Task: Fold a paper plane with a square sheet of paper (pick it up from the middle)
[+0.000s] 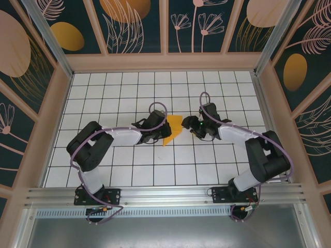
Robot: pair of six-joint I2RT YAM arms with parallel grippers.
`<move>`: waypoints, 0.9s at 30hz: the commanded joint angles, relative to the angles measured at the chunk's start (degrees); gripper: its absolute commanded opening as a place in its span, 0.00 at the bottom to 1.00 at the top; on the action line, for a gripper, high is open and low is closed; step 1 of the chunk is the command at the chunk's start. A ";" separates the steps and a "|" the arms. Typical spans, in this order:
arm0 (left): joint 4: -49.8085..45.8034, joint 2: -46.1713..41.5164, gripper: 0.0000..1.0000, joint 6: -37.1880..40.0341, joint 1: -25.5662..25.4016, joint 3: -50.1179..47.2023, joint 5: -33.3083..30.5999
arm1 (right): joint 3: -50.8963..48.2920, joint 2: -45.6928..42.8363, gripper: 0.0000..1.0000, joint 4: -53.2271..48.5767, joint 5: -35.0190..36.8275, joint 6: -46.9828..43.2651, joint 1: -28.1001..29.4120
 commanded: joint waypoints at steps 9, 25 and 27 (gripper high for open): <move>-4.29 3.08 0.04 -1.41 0.35 0.38 -3.89 | 2.98 5.85 0.55 3.35 -5.02 -1.00 0.25; -4.30 3.62 0.03 -2.17 0.52 -0.52 -3.02 | 5.67 12.25 0.44 6.60 -5.82 1.04 1.98; -4.21 3.41 0.04 -2.19 0.60 -0.71 -3.10 | 5.93 12.77 0.44 6.57 -5.81 1.26 1.96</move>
